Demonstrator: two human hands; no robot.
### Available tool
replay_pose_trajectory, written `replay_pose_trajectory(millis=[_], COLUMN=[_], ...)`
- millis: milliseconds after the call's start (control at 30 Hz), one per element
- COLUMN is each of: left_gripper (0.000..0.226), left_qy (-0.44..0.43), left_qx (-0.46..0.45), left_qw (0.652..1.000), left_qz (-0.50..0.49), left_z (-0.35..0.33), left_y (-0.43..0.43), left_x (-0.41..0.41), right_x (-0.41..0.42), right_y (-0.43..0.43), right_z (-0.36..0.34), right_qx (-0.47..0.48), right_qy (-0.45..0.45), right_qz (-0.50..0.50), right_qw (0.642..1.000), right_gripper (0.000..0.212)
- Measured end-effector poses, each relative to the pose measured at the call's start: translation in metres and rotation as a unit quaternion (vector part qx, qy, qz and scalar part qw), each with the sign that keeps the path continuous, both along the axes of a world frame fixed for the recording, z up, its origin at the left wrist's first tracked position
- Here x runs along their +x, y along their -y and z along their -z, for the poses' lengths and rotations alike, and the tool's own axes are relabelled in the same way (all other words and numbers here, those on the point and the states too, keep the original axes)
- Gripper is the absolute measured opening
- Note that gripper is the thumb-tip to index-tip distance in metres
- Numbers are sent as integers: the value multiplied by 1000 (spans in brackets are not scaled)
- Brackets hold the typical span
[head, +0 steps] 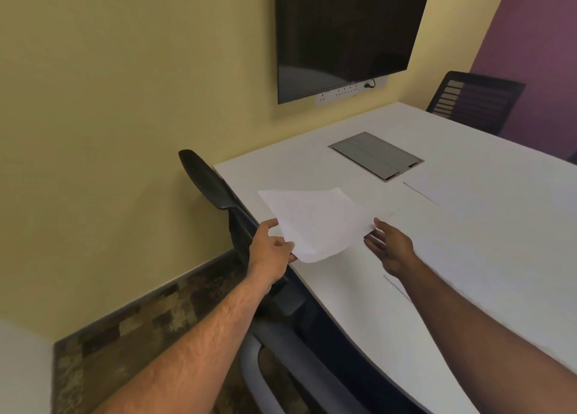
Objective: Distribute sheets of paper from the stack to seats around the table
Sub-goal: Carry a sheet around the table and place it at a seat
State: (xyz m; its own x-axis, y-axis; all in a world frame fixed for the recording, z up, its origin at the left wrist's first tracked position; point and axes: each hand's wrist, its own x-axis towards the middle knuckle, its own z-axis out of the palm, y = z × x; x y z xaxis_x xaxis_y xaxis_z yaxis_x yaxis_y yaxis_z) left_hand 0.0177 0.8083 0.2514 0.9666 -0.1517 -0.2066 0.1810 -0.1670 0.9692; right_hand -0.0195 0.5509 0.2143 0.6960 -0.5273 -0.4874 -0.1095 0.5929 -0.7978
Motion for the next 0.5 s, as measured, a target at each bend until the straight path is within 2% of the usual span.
replay_pose_trajectory(millis=[133, 267, 367, 500], left_gripper=[57, 57, 57, 55], left_qy=[-5, -14, -16, -29], left_qx=[6, 9, 16, 4], left_qw=[1000, 1000, 999, 998], left_qz=[1, 17, 40, 63], left_z=[3, 11, 20, 34], left_y=[-3, 1, 3, -2], left_x=[39, 74, 100, 136], right_x=[38, 71, 94, 125], right_y=[-20, -36, -42, -48], right_z=[3, 12, 17, 24], right_qx=[17, 14, -15, -51], right_qy=[-11, -24, -43, -54], right_qz=[-31, -7, 18, 46], right_qw=[999, 1000, 999, 996], right_gripper=[11, 22, 17, 28])
